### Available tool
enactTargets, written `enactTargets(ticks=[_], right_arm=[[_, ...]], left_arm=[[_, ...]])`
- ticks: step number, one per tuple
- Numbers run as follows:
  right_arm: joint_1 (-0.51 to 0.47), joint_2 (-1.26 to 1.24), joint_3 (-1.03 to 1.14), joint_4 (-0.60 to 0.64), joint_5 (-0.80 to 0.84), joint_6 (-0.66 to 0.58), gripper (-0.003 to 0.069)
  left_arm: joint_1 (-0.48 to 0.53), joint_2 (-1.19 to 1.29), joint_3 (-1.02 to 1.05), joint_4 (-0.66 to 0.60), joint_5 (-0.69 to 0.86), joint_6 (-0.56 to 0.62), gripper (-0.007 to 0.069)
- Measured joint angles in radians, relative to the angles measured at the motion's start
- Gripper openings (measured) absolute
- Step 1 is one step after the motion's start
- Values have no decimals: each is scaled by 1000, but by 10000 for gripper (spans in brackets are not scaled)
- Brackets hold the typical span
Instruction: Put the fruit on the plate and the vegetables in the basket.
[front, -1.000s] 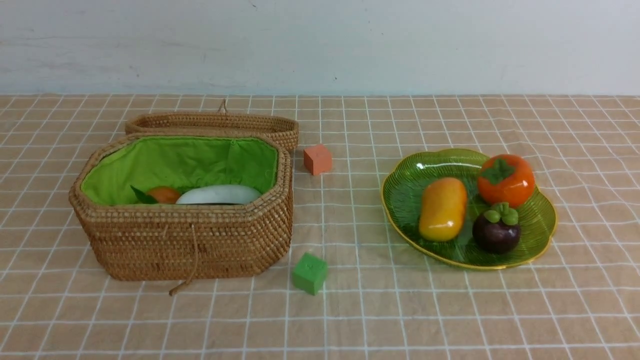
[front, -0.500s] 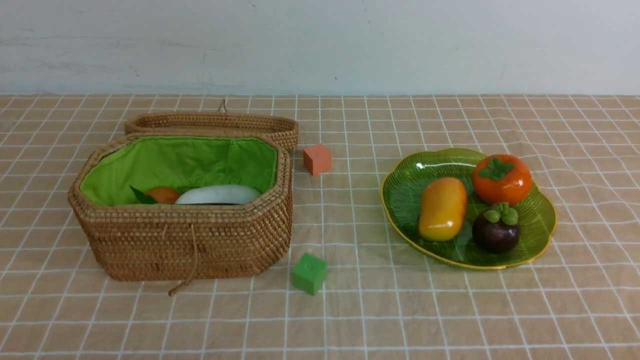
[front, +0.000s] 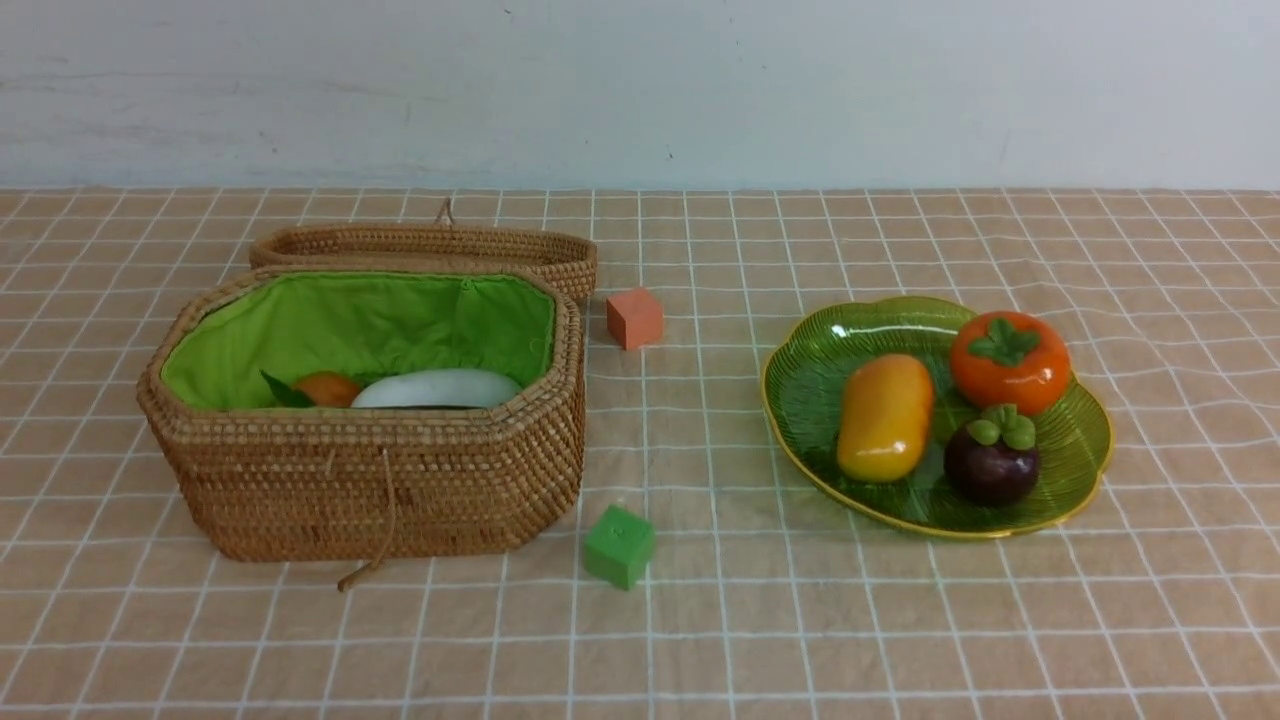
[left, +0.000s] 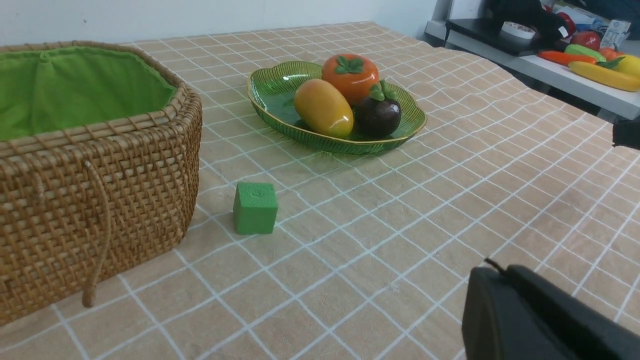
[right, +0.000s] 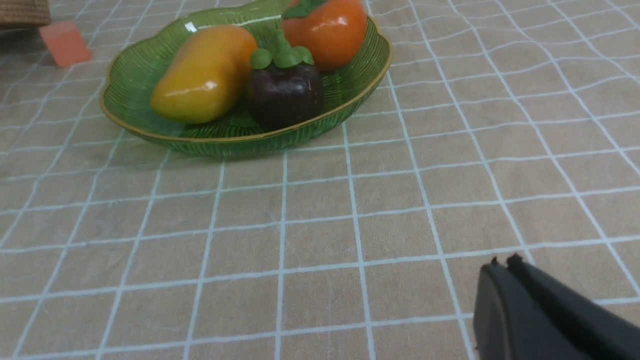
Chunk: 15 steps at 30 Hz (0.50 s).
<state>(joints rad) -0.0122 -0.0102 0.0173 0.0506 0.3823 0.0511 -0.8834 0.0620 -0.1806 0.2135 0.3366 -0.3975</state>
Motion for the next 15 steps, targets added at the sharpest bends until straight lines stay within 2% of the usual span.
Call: enactTargets(ticks=[15], right_arm=[[13,-1,0,15,0,1,-16]], left_arm=[[0,0,0,3,12,0,-10]])
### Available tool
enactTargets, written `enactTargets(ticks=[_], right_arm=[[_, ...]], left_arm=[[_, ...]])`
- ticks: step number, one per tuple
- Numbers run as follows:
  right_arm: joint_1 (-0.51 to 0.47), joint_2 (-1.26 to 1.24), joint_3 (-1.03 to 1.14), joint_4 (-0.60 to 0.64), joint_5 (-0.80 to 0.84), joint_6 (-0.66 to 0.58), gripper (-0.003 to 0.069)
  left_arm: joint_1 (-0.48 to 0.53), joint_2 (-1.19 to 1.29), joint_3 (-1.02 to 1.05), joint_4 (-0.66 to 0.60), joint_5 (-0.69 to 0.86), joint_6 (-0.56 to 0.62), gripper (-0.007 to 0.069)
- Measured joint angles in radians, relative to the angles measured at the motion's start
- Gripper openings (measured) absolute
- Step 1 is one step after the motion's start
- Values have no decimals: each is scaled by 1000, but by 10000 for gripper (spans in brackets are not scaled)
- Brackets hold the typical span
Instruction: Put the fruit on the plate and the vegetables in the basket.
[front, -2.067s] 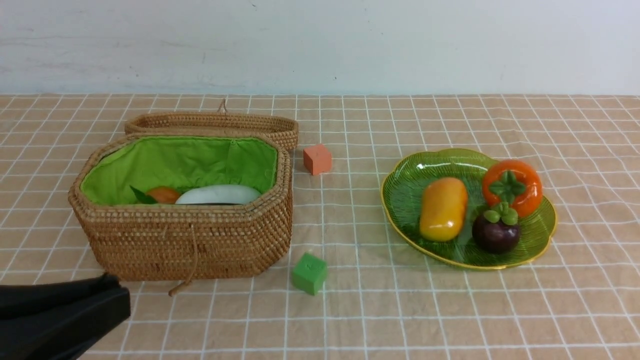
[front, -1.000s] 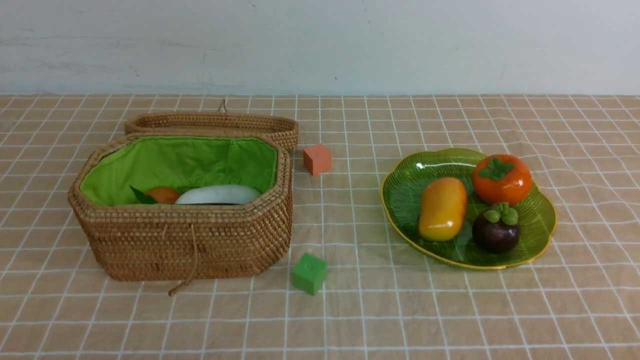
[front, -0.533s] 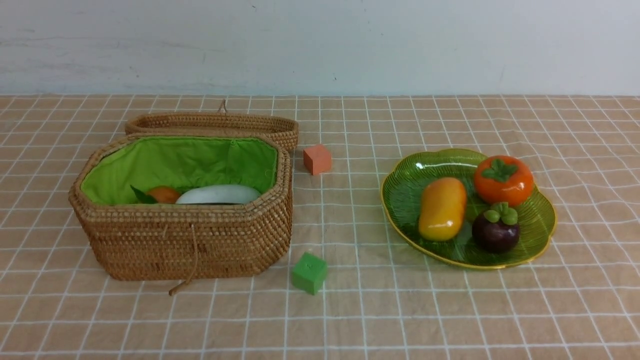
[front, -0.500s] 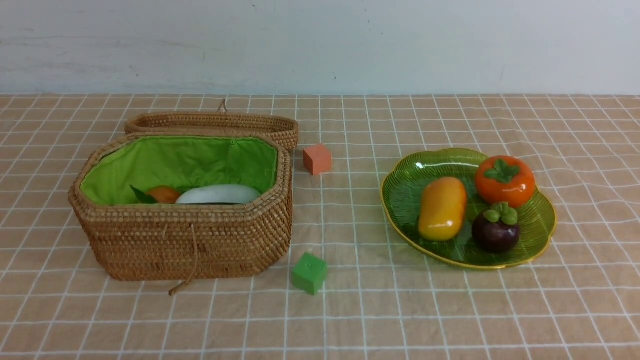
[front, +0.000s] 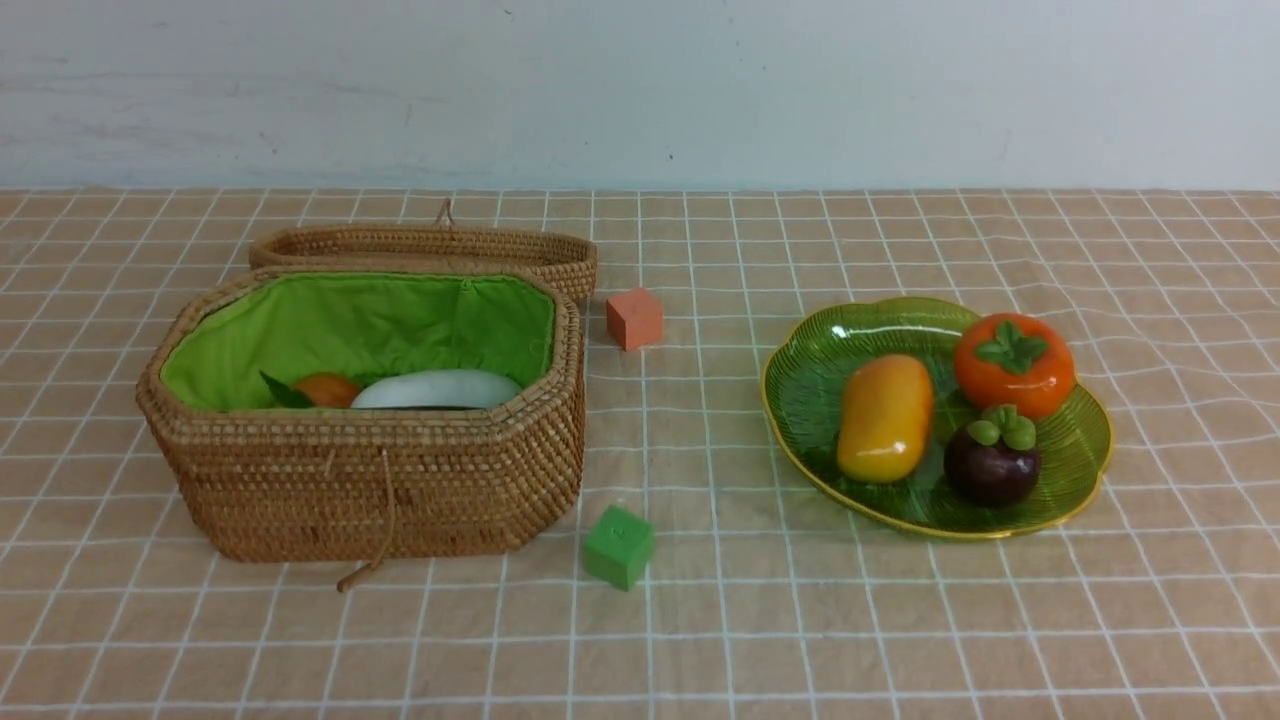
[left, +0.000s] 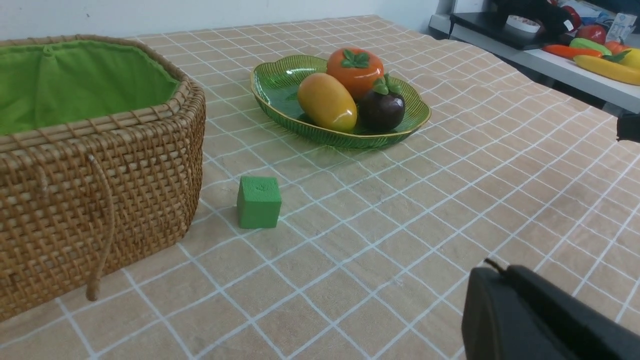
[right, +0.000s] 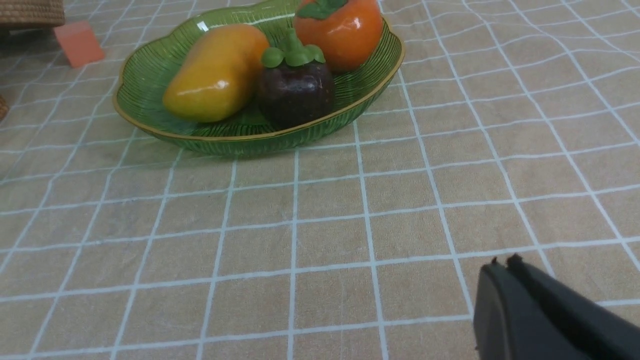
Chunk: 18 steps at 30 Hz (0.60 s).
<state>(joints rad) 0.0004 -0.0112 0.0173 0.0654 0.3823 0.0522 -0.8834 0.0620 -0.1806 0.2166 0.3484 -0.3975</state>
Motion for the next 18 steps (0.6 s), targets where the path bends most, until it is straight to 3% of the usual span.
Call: enactTargets(ticks=[12,17,18], right_arm=[[0,0,0,0,0,0,-7],[0,0,0,0,0,0,-3],[0,0,0,0,0,0,-3]], left_arm=[[14,0,10,0,-1,1,-3],[211,-6,15,-48,-26,49,-4],[322,-22,23,-92,-47,77,-13]])
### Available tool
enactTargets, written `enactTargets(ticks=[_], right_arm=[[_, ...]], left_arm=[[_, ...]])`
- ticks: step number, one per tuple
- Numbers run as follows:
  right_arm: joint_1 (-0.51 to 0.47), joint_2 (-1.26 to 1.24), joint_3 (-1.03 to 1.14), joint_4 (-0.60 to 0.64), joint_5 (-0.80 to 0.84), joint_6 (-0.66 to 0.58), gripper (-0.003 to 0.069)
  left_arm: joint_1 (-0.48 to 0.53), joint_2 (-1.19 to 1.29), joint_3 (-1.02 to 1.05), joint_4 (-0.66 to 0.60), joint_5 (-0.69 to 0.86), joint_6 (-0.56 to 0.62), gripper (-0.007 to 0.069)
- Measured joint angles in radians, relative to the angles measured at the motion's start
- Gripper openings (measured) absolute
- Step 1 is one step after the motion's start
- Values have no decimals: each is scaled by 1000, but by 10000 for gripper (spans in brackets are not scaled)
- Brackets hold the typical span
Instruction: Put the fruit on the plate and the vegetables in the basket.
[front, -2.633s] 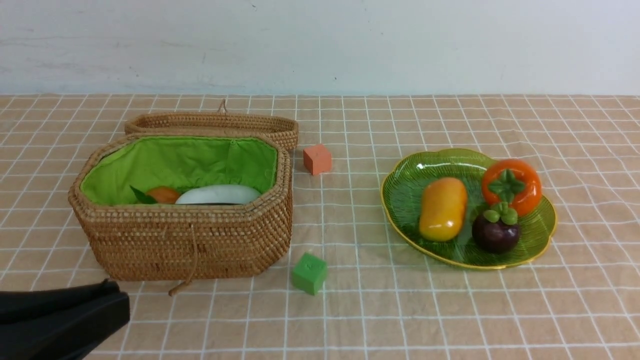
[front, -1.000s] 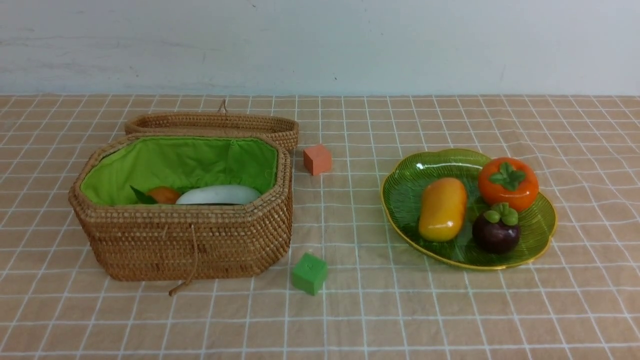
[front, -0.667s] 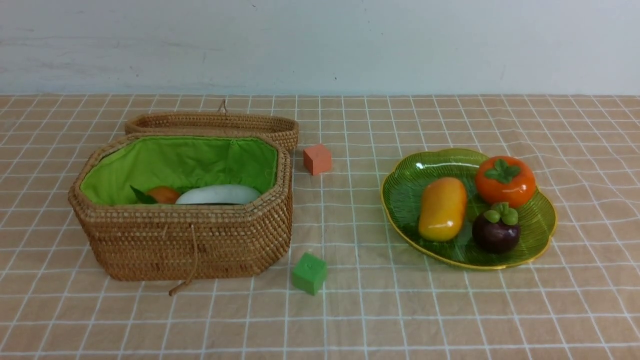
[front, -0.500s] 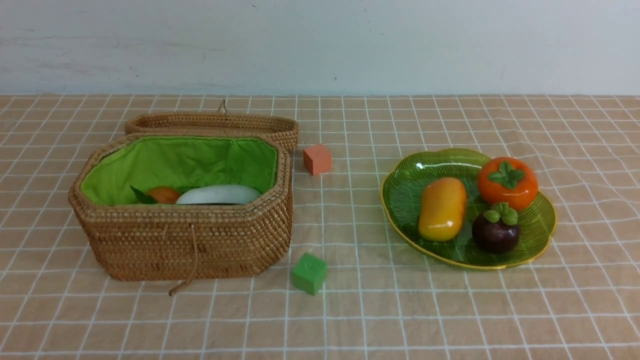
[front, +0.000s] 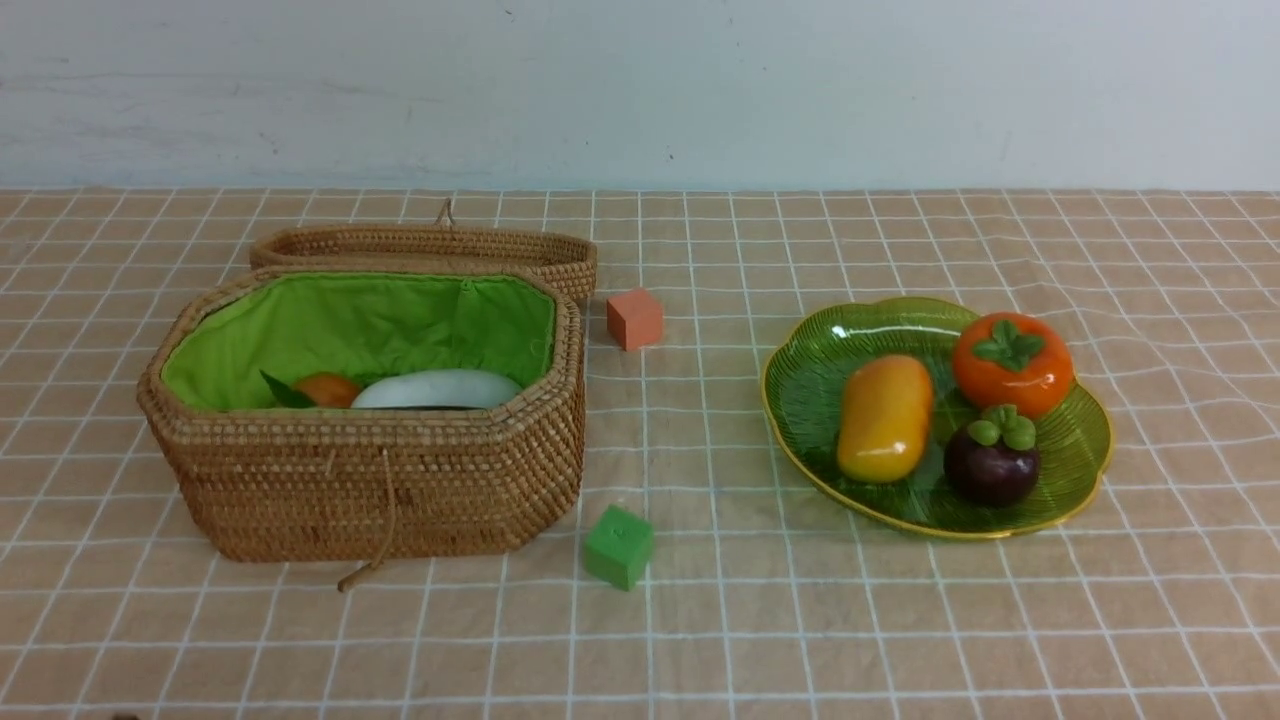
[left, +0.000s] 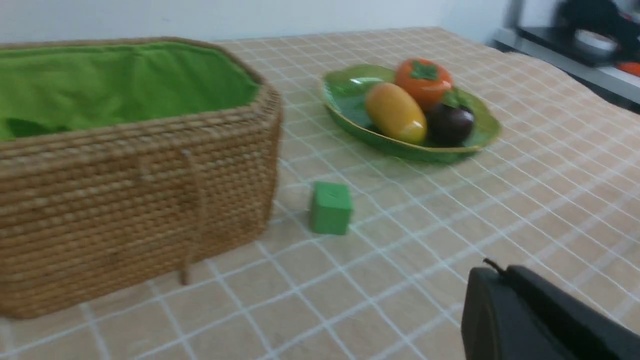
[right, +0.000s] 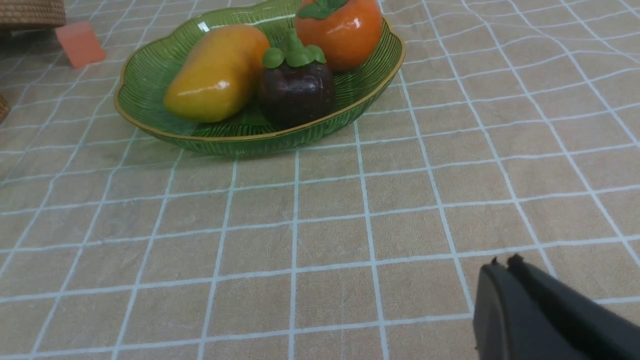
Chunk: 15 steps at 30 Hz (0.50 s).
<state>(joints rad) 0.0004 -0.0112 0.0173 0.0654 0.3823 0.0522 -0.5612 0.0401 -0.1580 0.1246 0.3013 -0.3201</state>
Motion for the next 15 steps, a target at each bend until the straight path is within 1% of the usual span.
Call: enactTargets(ticks=[3,4,5,6,7,9,12,15], right_arm=[[0,0,0,0,0,0,0],[0,0,0,0,0,0,0],[0,0,0,0,1,0,0],[0,0,0,0,1,0,0],[0,0,0,0,1,0,0],[0,0,0,0,1,0,1],[0,0,0,0,1,0,3],[0,0,0,0,1,0,3]], left_arm=[[236,-43,38,-82,-32,55,-13],[250,-43,38,-88,-34,58,-13],[354,-49,89,-131,-46,78,-13],[363,-49,89,-134,-47,79,-13],[418,-49,147,-154,-48,82,-13],[435,-49,180,-167,21,76,-13],[435,-49,189,-171,78,66,-13],[434,-49,190,-175,82,62,-13]])
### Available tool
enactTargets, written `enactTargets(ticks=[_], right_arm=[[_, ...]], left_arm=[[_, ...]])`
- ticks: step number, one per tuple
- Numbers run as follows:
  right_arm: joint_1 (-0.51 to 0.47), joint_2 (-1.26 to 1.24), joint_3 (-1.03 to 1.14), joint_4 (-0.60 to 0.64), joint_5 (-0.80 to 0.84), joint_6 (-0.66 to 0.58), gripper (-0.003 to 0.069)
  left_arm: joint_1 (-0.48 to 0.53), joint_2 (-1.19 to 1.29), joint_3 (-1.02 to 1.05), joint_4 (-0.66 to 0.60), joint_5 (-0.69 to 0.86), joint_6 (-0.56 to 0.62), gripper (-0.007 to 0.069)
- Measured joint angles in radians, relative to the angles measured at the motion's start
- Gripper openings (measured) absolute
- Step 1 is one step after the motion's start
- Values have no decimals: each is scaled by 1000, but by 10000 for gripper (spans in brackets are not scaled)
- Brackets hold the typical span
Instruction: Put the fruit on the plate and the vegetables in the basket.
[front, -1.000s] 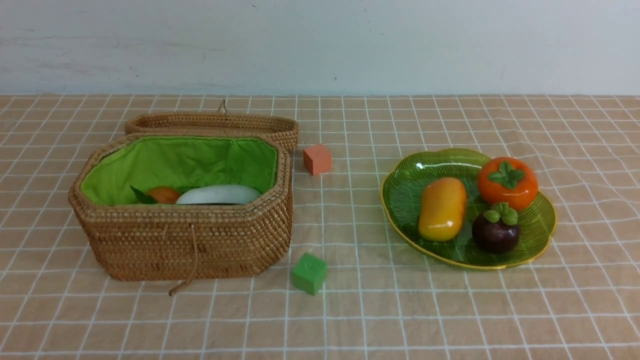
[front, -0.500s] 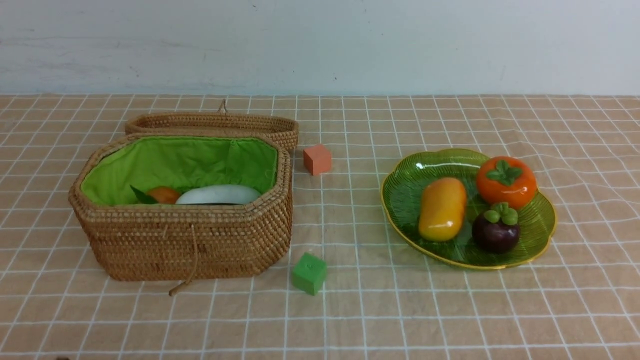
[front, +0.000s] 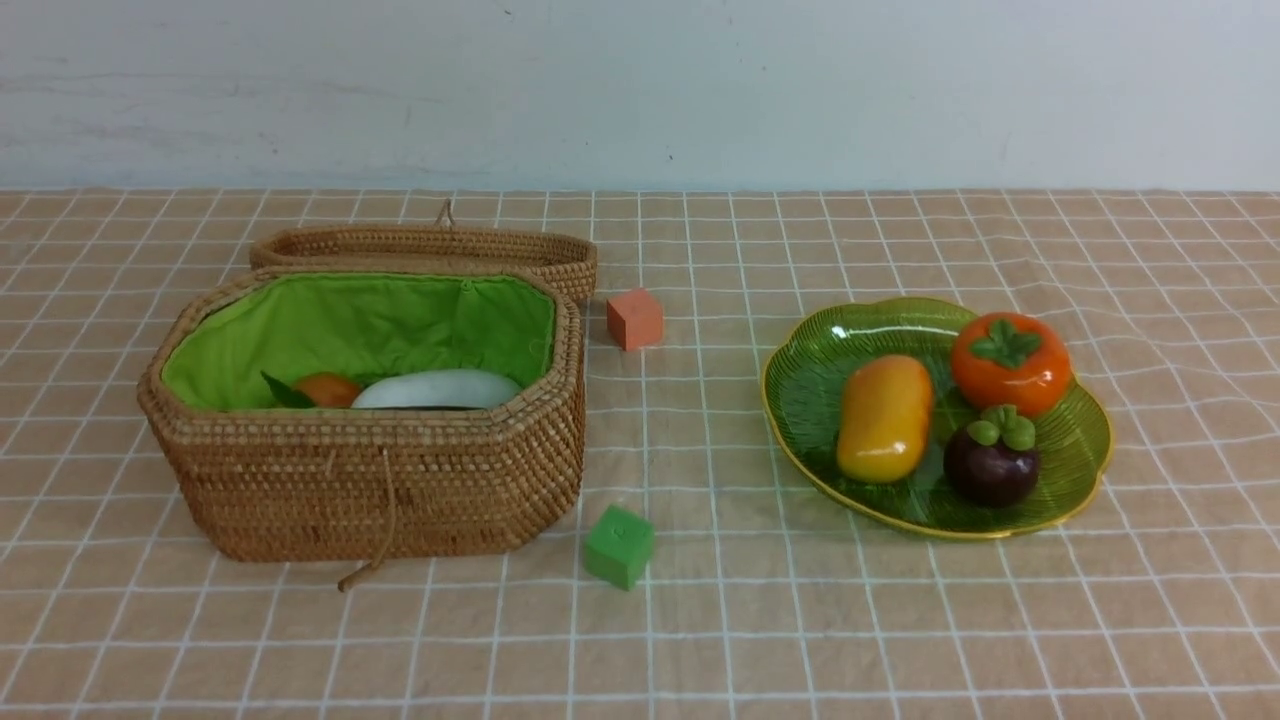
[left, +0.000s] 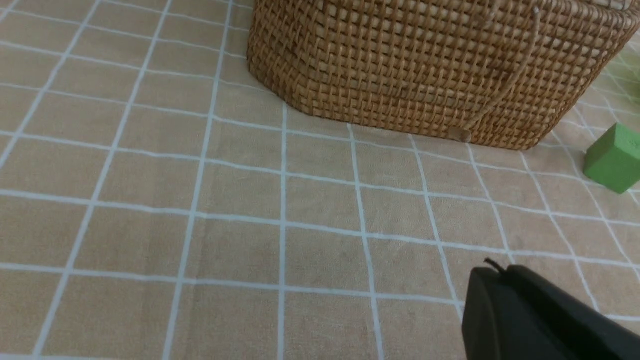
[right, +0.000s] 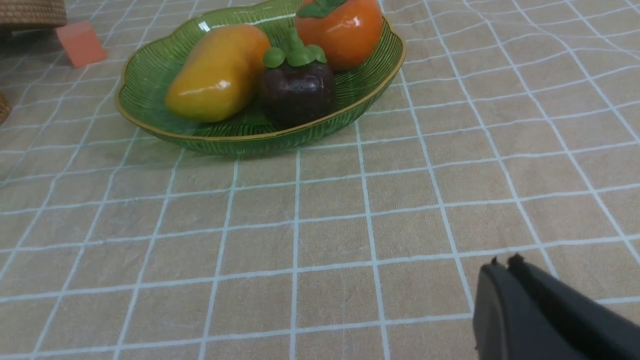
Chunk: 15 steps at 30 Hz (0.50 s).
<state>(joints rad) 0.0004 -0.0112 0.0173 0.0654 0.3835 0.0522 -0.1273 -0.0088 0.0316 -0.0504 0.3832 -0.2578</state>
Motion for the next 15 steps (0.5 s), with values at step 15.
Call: enactTargets(ticks=[15], right_arm=[[0,0,0,1,0,0,13]], left_arm=[[0,0,0,-1,0,0,-13]])
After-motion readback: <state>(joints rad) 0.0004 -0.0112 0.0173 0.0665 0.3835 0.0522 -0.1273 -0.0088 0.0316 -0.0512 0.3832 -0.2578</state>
